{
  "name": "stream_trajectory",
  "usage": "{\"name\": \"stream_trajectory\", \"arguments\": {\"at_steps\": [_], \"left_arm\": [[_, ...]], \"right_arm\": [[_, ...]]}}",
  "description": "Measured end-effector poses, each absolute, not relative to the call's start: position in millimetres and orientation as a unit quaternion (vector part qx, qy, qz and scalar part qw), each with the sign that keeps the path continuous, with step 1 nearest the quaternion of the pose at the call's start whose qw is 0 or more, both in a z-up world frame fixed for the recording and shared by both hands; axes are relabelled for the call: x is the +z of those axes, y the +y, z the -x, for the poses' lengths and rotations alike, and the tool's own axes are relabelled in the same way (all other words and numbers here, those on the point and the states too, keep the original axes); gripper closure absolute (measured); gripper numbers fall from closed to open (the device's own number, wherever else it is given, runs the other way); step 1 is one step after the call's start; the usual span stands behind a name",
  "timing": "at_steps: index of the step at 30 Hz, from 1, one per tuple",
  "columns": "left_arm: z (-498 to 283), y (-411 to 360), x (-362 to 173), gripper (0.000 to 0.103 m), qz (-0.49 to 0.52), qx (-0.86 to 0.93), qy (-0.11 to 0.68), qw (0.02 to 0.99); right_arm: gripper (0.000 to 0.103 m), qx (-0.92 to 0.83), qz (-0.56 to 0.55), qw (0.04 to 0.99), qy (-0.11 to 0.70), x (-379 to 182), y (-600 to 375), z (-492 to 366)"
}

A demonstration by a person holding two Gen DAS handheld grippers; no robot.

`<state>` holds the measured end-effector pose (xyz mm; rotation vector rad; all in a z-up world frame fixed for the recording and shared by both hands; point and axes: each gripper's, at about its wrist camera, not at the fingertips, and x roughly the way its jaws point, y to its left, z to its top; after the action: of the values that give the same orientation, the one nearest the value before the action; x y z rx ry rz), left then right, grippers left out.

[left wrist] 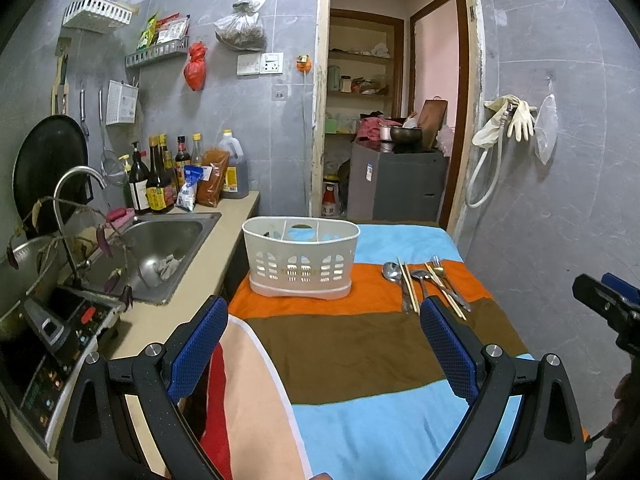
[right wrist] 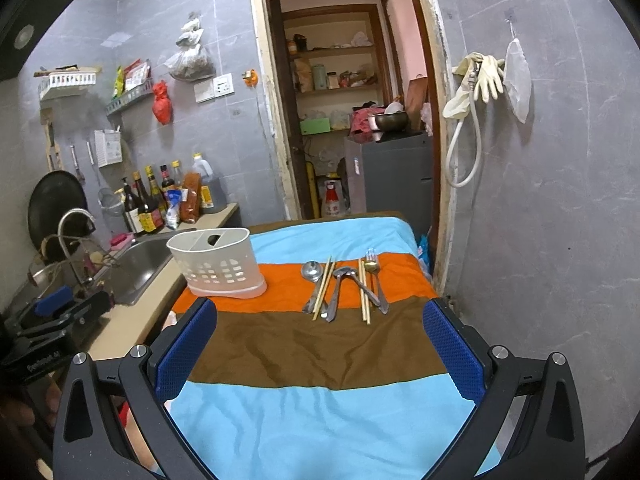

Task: Organize utensils
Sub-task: 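Move the left tool toward the silver spoon while the right tool approaches the silver fork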

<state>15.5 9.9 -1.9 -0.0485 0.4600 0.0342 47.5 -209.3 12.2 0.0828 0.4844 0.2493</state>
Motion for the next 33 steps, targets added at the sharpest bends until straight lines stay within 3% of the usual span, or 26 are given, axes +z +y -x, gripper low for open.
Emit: {"name": "stream_trajectory", "arguments": {"at_steps": [19,33], "left_arm": [[-80.4,-10.1,5.9,0.009,0.007,0.011,0.224,0.975],[-177.1,-60.2,-7.6,0.009,0.026,0.016,0.199,0.979]], "right_arm": [[0.0,0.069,-0.012,0.97,0.234,31.4,-216.6,-83.7],[0.0,0.089,0.01,0.971,0.222,16.1,-263.1,-190.4]]}}
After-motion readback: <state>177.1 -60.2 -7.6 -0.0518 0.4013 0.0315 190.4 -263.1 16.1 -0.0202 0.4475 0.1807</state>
